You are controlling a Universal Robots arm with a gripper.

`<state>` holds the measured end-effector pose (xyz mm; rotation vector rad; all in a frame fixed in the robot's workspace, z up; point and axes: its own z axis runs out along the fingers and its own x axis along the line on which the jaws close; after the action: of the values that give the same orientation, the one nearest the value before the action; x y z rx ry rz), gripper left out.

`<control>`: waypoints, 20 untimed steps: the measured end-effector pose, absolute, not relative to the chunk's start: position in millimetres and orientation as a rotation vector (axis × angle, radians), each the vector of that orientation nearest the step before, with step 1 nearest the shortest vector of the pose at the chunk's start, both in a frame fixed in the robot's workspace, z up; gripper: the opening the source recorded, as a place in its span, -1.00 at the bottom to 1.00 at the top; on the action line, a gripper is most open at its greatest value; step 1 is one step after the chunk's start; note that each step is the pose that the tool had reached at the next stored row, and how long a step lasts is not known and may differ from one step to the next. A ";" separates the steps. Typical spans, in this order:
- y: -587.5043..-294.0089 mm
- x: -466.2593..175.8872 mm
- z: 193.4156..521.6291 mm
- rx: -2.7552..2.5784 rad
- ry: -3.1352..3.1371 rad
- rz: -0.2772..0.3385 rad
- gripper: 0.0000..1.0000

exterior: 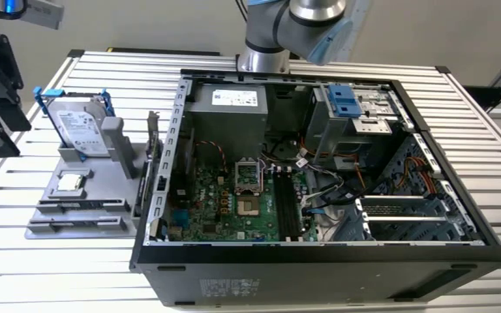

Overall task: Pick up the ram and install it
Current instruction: 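Pick up the ram and move it above insertion slot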

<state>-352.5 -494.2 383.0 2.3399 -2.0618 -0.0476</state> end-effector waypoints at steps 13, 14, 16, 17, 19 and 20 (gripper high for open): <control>-488.9 -352.5 364.4 2.418 -2.005 -0.004 1.00; -488.9 -352.5 363.1 2.420 -2.006 0.000 1.00; -488.8 -352.5 360.7 2.419 -2.012 0.005 1.00; -488.8 -352.5 359.2 2.411 -2.022 0.006 1.00; -488.9 -352.5 355.9 2.387 -2.050 0.007 1.00; -488.8 -352.5 354.1 2.372 -2.068 0.007 1.00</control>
<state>-352.5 -488.8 354.1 2.3721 -2.0676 0.0070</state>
